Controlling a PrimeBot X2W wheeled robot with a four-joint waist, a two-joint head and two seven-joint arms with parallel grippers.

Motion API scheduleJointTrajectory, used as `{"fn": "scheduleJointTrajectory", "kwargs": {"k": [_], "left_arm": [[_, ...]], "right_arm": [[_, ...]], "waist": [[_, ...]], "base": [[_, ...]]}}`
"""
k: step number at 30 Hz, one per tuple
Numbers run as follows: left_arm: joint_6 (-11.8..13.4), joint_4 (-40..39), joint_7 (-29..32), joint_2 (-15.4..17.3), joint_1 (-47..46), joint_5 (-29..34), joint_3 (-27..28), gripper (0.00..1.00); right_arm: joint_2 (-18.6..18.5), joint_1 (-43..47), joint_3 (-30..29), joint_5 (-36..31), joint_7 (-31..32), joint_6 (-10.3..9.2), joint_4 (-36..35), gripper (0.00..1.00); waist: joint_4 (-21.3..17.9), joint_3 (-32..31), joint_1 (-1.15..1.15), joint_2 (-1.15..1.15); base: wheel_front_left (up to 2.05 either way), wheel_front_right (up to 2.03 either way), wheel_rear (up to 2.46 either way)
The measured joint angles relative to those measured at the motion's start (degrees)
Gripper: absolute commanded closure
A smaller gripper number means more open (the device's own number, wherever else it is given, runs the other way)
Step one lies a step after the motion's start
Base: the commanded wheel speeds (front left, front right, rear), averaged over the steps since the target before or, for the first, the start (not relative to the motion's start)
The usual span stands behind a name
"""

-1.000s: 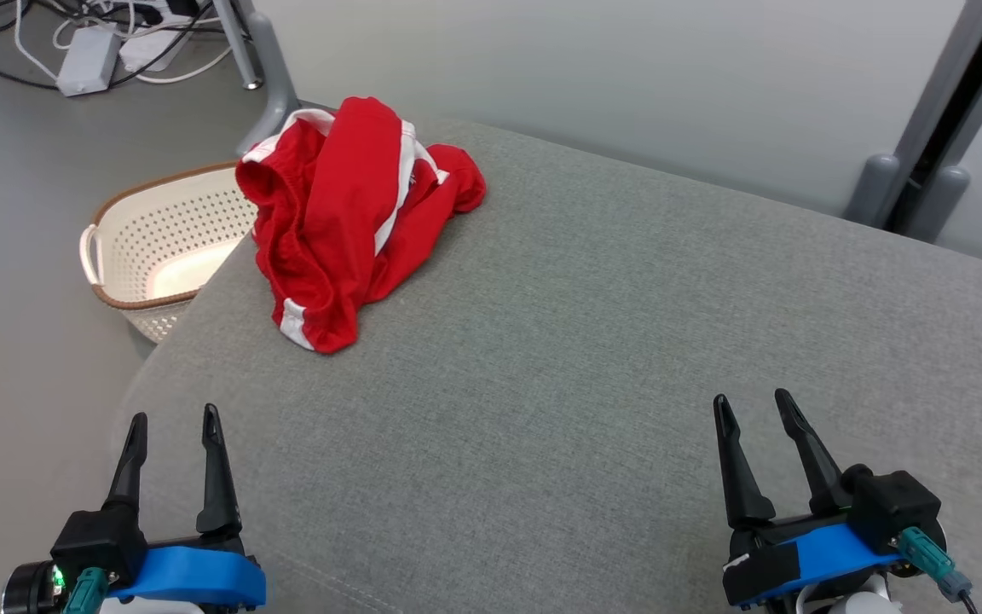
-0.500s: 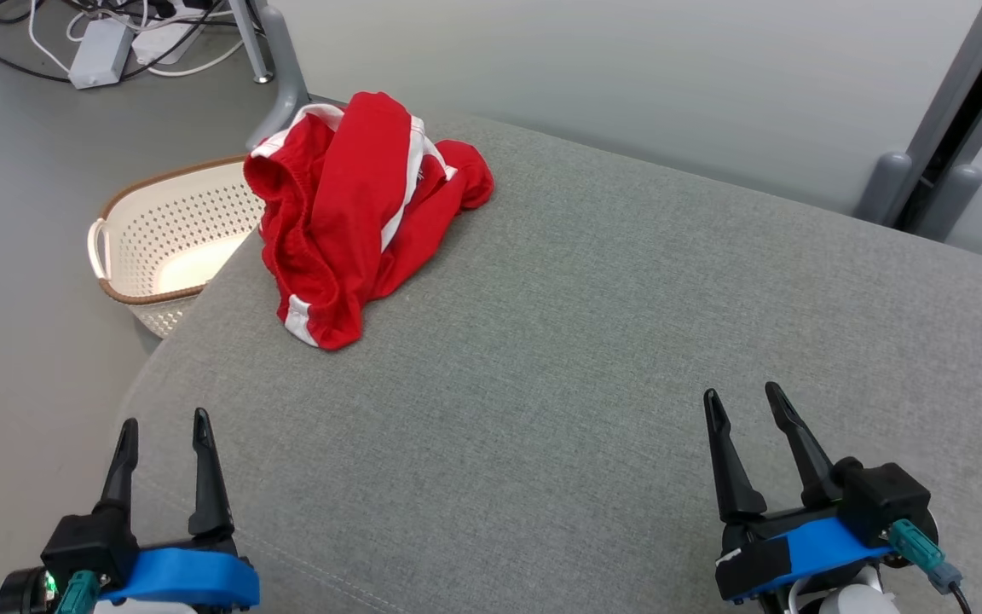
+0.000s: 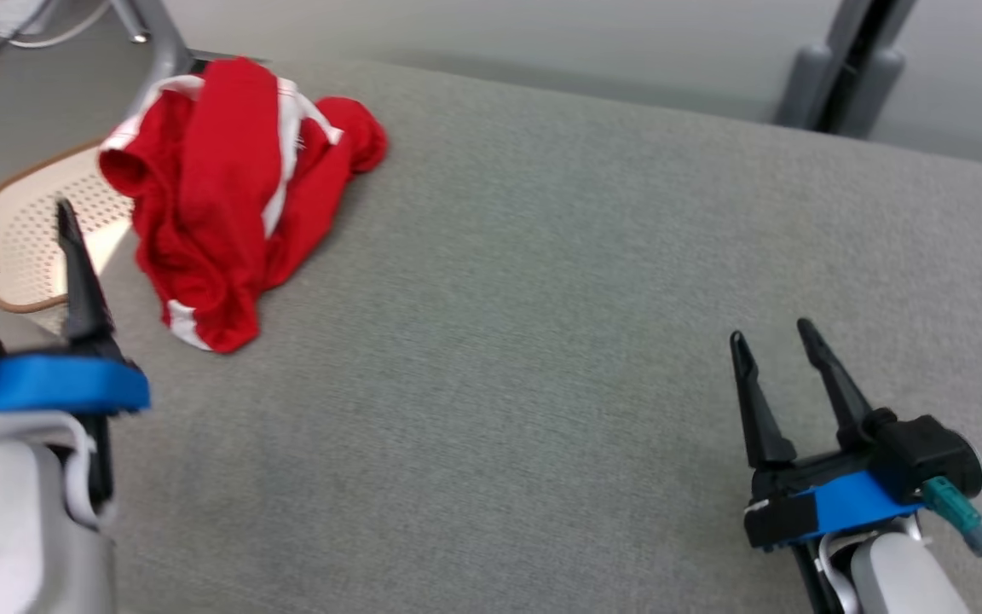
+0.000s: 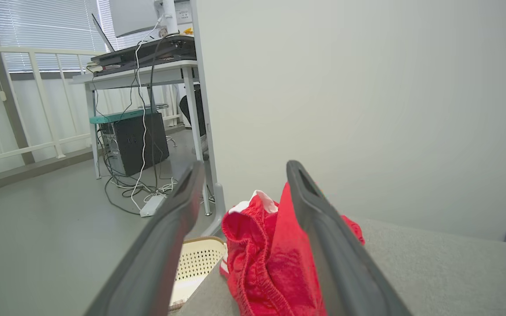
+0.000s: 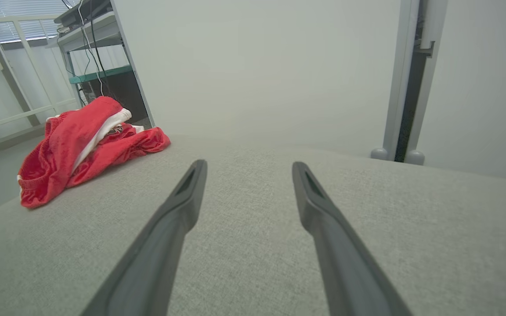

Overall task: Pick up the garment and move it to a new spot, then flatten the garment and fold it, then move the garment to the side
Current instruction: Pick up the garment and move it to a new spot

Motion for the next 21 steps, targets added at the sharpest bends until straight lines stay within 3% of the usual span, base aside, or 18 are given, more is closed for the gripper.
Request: {"fn": "scheduleJointTrajectory", "kwargs": {"k": [9,21], "left_arm": [[-0.8,8.6,0.0,5.7,-14.4,-0.5,4.2,0.0],[-1.4,31.6,-0.1,10.3,-23.6,-1.1,5.3,0.0]], "right_arm": [[-2.9,-2.5,-3.5,-1.4,0.0,0.0,-5.1,0.0],[-4.7,-4.0,-7.1,-2.4,0.0,0.0,-9.8,0.0]], "waist": [[-6.3,8.3,0.0,0.0],[-11.1,17.7,0.0,0.0]], "base": [[0.0,0.0,0.0],[0.0,0.0,0.0]]}}
